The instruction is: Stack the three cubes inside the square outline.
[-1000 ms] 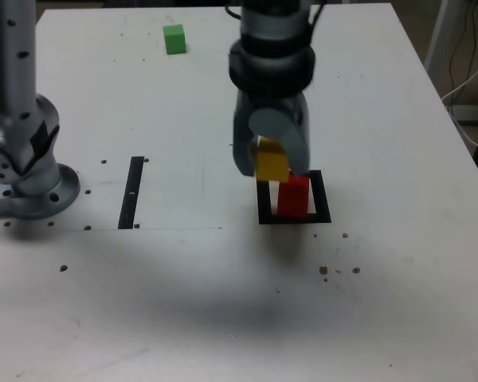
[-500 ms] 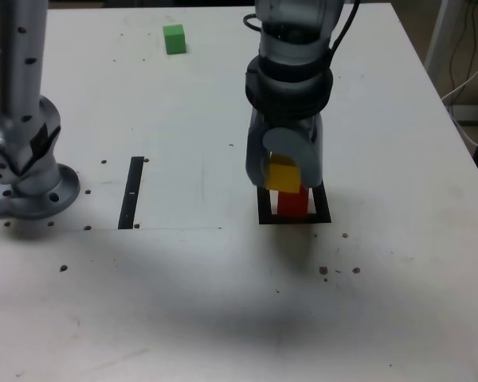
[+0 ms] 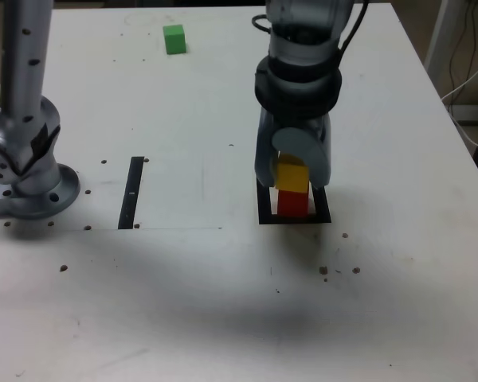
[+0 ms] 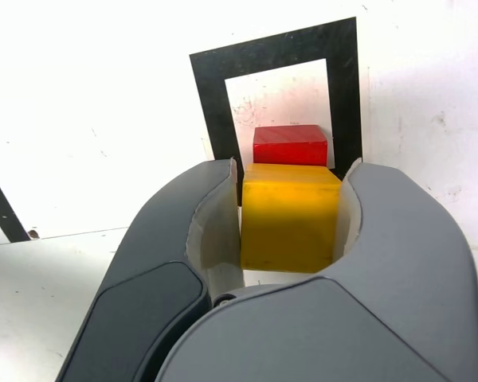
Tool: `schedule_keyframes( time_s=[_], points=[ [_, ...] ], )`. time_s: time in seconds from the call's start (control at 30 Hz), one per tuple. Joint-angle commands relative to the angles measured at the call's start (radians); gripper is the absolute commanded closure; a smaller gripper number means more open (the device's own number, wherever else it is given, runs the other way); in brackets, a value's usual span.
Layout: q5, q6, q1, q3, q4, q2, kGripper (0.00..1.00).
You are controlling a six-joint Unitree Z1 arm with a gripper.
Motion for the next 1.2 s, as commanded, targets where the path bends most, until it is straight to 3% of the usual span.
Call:
schedule_keyframes(
  time_s=[0.0, 0.33, 0.43, 0.63, 0.73, 0.9, 1.17],
  points=[
    [0.000, 0.001, 0.002, -0.014, -0.002, 0.019, 0.72],
    [0.007, 0.003, 0.006, -0.025, -0.005, 0.035, 0.70],
    [0.007, 0.003, 0.007, -0.022, 0.000, 0.036, 0.62],
    [0.007, 0.005, 0.011, -0.014, 0.023, 0.027, 0.25],
    [0.013, 0.007, 0.010, -0.011, 0.023, 0.014, 0.12],
    [0.025, 0.011, 0.009, -0.011, 0.026, 0.002, 0.02],
    [0.034, 0.013, 0.011, -0.012, 0.053, -0.025, 0.01]
  ],
)
